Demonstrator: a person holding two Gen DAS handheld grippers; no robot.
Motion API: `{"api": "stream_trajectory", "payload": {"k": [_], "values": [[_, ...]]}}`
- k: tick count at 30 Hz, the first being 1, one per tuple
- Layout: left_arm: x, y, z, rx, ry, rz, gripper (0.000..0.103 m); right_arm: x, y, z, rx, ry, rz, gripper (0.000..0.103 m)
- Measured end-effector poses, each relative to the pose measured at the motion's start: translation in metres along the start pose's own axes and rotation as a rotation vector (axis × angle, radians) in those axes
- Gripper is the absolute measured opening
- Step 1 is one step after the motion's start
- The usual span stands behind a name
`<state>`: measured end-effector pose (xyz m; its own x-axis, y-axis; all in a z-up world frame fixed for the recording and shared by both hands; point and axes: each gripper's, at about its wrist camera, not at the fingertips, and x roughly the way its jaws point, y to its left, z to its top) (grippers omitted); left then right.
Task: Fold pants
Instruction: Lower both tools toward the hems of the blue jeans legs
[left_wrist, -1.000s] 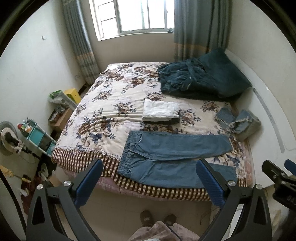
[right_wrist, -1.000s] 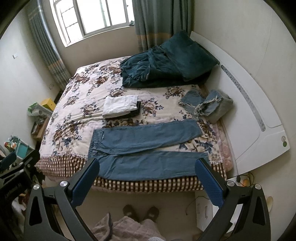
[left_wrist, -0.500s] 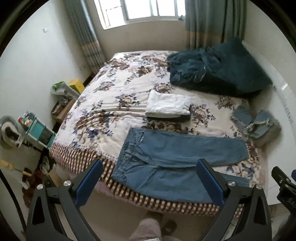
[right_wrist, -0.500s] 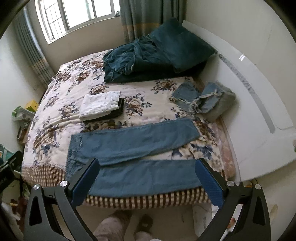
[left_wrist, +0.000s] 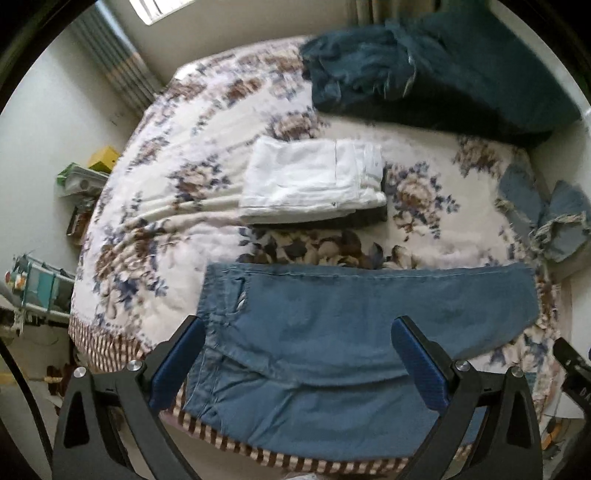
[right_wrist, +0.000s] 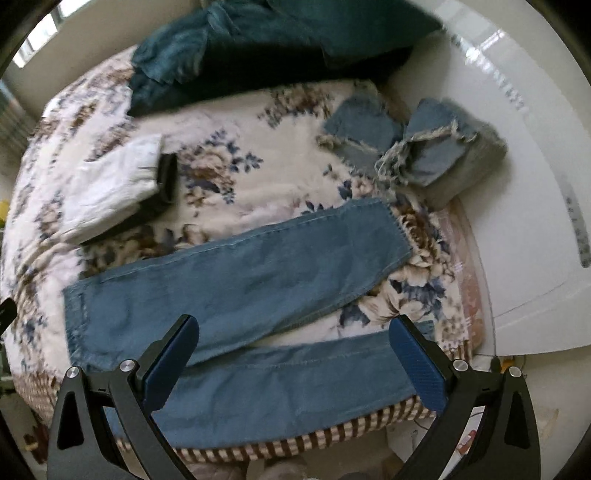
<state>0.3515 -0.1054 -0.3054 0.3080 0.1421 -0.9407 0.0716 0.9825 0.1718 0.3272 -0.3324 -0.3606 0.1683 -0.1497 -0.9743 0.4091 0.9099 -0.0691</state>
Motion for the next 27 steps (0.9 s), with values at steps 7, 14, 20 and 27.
{"api": "stream_trajectory", "payload": {"k": [7,14,20,27], "values": [[0.107,-0.036,0.037,0.087,0.061,-0.001,0.103,0.118,0.013,0.036,-0.090,0.108,-0.079,0.103],[0.211,-0.080,0.046,0.334,0.101,0.060,0.103,0.239,0.036,0.053,-0.436,0.250,-0.169,0.103],[0.282,-0.099,0.040,0.430,0.211,0.037,0.103,0.325,0.066,0.059,-0.774,0.344,-0.295,0.103],[0.336,-0.135,0.029,0.587,0.309,-0.061,0.087,0.374,0.107,0.076,-1.056,0.430,-0.256,0.095]]}}
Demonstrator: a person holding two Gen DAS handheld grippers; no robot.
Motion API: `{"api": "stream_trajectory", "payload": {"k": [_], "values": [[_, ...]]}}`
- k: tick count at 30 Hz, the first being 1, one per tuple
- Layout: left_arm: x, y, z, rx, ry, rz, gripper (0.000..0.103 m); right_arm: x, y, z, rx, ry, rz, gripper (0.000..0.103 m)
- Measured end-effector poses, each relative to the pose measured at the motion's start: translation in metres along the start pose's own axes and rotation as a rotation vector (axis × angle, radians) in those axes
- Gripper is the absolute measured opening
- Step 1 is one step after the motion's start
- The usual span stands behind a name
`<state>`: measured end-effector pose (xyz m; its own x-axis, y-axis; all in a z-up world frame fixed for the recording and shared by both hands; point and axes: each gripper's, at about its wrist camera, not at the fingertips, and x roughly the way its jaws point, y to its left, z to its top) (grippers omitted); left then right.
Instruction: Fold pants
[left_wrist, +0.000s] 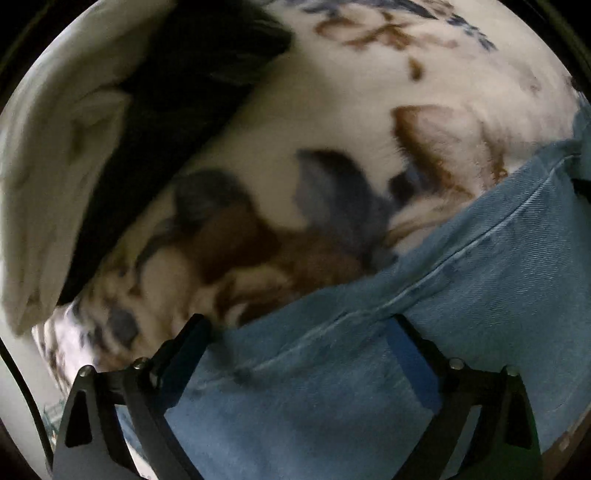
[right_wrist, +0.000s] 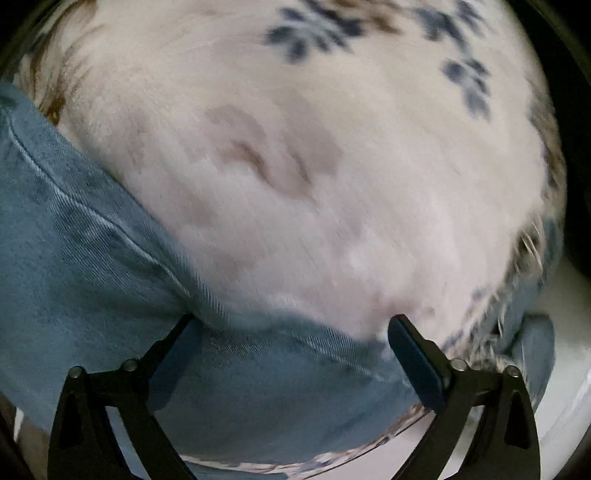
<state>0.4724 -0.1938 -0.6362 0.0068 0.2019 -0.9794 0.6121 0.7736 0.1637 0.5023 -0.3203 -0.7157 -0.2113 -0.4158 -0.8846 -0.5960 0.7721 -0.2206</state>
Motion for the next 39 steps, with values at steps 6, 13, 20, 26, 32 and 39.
{"api": "stream_trajectory", "payload": {"k": [6,13,20,26,32,39], "values": [[-0.015,-0.006,-0.002,0.054,-0.094,-0.096,0.028,-0.016,0.000,-0.009,0.028,-0.069,0.180,0.010],[-0.033,0.005,-0.029,-0.066,-0.155,-0.114,0.006,-0.048,-0.018,-0.045,0.210,-0.150,0.161,0.005],[-0.082,-0.001,-0.057,-0.171,-0.240,-0.102,0.005,-0.089,-0.020,-0.084,0.327,-0.226,0.129,0.005],[-0.125,-0.025,-0.140,-0.268,-0.246,-0.165,0.004,-0.112,0.017,-0.145,0.400,-0.287,0.118,0.005],[-0.125,-0.073,-0.241,-0.435,-0.183,-0.291,0.004,-0.118,0.093,-0.225,0.468,-0.285,0.143,0.005],[-0.055,-0.124,-0.301,-0.470,-0.016,-0.386,0.004,-0.070,0.171,-0.271,0.480,-0.152,0.181,0.005]]}}
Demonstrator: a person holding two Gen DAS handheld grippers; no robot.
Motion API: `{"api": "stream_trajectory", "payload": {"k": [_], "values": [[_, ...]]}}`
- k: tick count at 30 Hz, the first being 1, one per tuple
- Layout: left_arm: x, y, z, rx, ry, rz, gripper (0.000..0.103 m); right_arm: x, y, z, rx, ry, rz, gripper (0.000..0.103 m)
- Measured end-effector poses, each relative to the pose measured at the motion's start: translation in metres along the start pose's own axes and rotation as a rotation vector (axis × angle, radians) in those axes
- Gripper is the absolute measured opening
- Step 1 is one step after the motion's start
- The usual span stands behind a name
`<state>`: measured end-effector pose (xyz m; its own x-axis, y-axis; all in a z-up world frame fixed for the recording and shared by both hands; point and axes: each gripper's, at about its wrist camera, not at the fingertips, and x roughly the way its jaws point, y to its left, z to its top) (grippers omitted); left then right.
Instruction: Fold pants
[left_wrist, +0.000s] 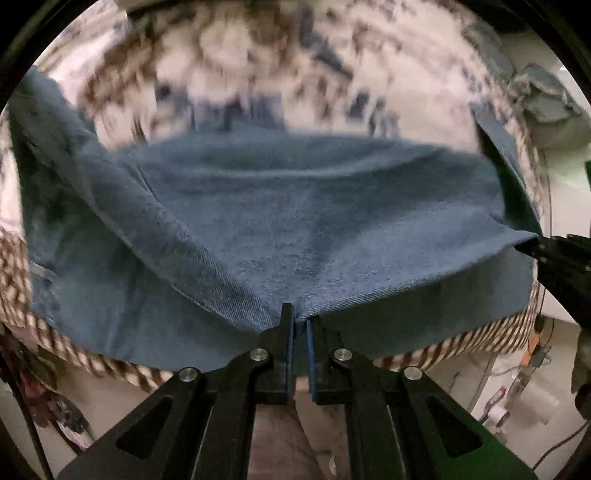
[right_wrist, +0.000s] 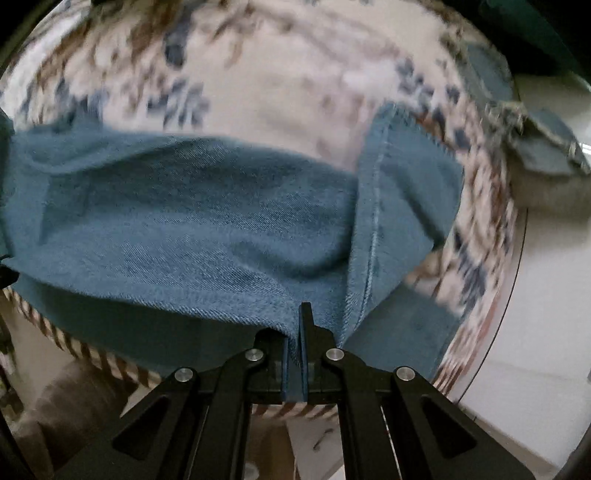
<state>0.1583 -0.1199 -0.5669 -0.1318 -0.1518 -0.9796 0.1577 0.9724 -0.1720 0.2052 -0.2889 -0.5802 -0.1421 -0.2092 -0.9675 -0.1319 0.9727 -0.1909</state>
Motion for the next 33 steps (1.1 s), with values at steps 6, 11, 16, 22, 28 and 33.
{"api": "stream_trajectory", "payload": {"k": [6,11,16,22,28,33], "values": [[0.074,0.021,-0.011,-0.035,0.114,-0.003,0.009,0.055,0.035,-0.019,-0.006,0.110,-0.021,0.014],[0.048,0.015,-0.024,-0.021,0.058,-0.047,0.035,0.053,0.046,-0.032,0.003,0.115,0.154,0.093],[0.011,0.015,-0.054,-0.055,-0.008,-0.007,0.072,0.019,0.030,-0.059,0.133,0.068,0.278,0.093],[0.002,0.001,-0.032,-0.024,-0.221,0.299,0.073,-0.005,-0.036,-0.059,0.392,-0.063,0.280,0.093],[0.036,0.008,0.016,-0.057,-0.223,0.345,0.073,0.023,-0.097,0.033,0.472,-0.111,0.202,0.093],[0.068,0.031,0.030,-0.171,-0.123,0.272,0.076,0.071,-0.095,0.097,0.401,-0.063,0.088,0.083]]}}
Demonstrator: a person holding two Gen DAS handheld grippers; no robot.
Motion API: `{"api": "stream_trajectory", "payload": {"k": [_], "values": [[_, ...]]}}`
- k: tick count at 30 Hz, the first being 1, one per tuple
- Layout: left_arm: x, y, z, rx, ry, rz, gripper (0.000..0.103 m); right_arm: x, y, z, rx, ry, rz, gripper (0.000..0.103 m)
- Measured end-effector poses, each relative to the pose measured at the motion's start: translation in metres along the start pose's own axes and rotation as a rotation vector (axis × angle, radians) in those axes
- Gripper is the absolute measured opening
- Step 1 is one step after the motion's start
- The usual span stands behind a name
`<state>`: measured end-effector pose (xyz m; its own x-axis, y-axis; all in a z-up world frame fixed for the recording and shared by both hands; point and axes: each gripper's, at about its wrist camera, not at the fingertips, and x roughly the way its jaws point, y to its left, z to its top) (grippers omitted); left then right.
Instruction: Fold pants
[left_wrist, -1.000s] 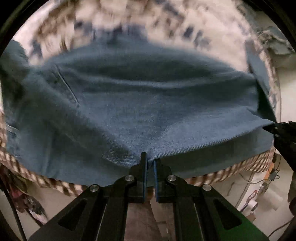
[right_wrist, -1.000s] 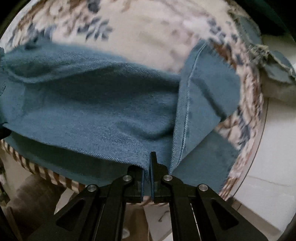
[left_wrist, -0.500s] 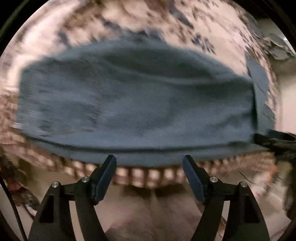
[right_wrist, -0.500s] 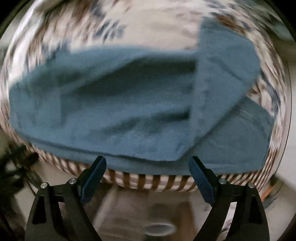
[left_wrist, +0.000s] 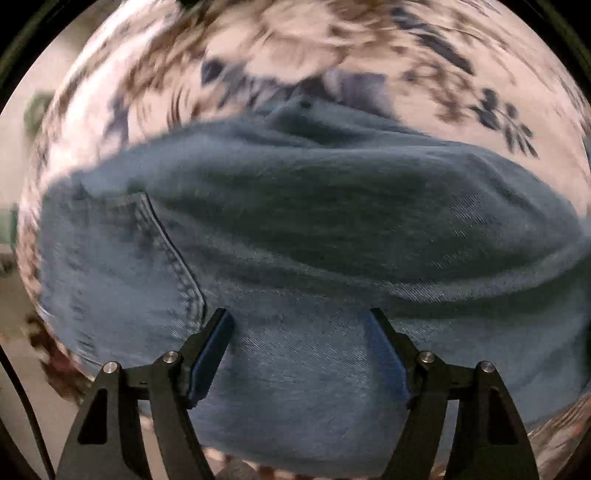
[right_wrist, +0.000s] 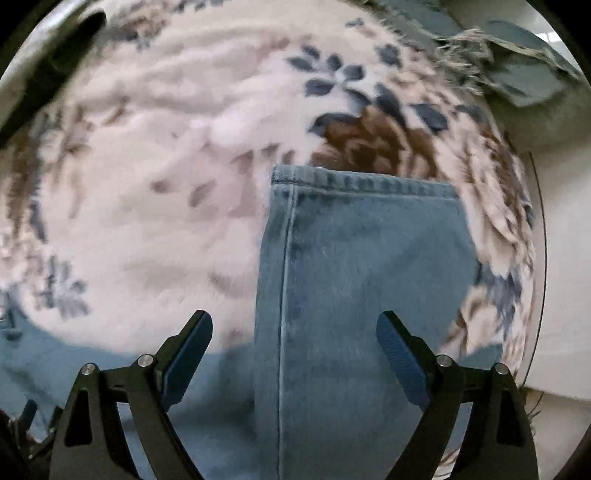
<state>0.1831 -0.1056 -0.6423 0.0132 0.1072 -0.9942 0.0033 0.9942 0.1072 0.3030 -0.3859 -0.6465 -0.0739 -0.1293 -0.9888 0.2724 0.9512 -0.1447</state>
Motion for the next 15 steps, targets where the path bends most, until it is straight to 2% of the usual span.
{"api": "stream_trajectory", "payload": {"k": [1,3,4,6,9,12,15], "values": [[0.003,0.004,0.001,-0.022,0.005,-0.012,0.085,0.004,0.001,0.001,-0.002,0.006,-0.008,0.052],[0.014,0.017,0.003,-0.079,0.025,-0.042,0.095,0.002,-0.013,-0.007,0.039,-0.015,-0.009,0.017],[0.017,0.021,0.005,-0.093,0.028,-0.070,0.101,-0.006,-0.029,-0.016,0.106,-0.048,0.039,0.012],[0.026,0.025,0.010,-0.113,0.043,-0.101,0.103,-0.020,-0.054,-0.034,0.193,-0.087,0.058,0.008],[0.030,0.022,0.017,-0.122,0.088,-0.057,0.103,-0.041,-0.107,-0.078,0.391,-0.134,0.129,0.007],[0.029,0.025,0.028,-0.142,0.134,-0.057,0.103,-0.046,-0.160,-0.125,0.582,-0.148,0.186,0.007],[0.007,0.024,0.030,-0.153,0.068,-0.051,0.103,-0.030,-0.211,-0.164,0.719,-0.133,0.251,0.006]]}}
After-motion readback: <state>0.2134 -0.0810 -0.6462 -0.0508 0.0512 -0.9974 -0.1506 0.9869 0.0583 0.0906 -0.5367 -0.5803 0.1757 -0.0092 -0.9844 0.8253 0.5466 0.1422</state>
